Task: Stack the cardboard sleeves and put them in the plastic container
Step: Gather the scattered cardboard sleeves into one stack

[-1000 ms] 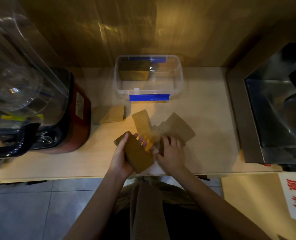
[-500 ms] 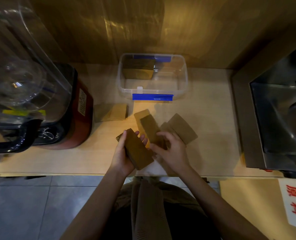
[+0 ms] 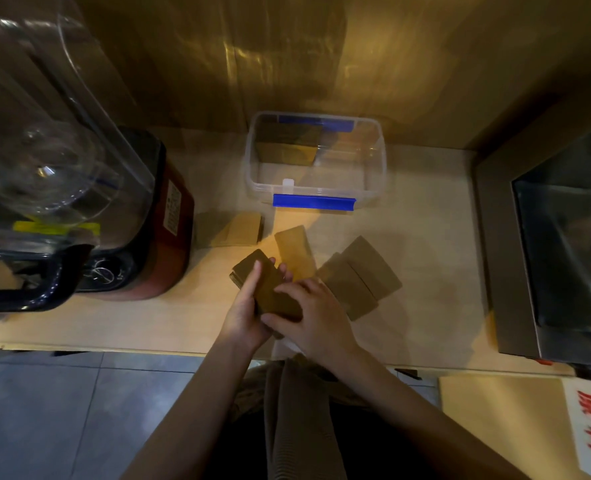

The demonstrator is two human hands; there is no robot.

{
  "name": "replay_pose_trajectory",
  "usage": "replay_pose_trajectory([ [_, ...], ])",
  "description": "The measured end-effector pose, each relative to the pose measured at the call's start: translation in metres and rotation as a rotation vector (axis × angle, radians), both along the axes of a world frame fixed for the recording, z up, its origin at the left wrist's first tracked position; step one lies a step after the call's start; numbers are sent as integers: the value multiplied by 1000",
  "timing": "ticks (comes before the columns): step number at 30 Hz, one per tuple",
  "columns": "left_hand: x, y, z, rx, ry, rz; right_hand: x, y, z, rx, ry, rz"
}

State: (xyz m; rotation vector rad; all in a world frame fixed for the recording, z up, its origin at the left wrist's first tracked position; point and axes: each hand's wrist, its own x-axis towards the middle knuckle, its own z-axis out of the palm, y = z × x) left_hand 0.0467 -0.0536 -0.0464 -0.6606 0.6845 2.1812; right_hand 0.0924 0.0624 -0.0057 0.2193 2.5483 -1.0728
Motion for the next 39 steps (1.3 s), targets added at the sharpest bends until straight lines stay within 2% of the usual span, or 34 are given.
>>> replay_pose_trajectory([
  [4, -2, 0, 3, -110, 8, -23, -19, 17, 2, -404, -205, -189],
  [5, -3, 0, 3, -121, 1, -21, -24, 22, -2, -409, -186, -230],
  [9, -6, -4, 1, -115, -33, 18, -45, 37, -34, -23, -22, -212],
  [13, -7, -6, 1, -125, -83, 72, -60, 30, -64, 302, -82, 1],
  [19, -9, -7, 2, -126, -123, 106, -66, 15, -83, 558, -36, 73],
  [23, -8, -6, 3, -137, -134, 95, -67, 10, -85, 603, 5, 69],
  [29, -8, -2, 5, -148, -90, 42, -74, 9, -85, 533, -35, -5],
  [35, -5, -2, 5, -143, -56, 2, -74, 20, -69, 139, -71, -215],
  [39, -4, -3, 1, -154, -72, -17, -46, 44, -61, 133, -43, -291],
])
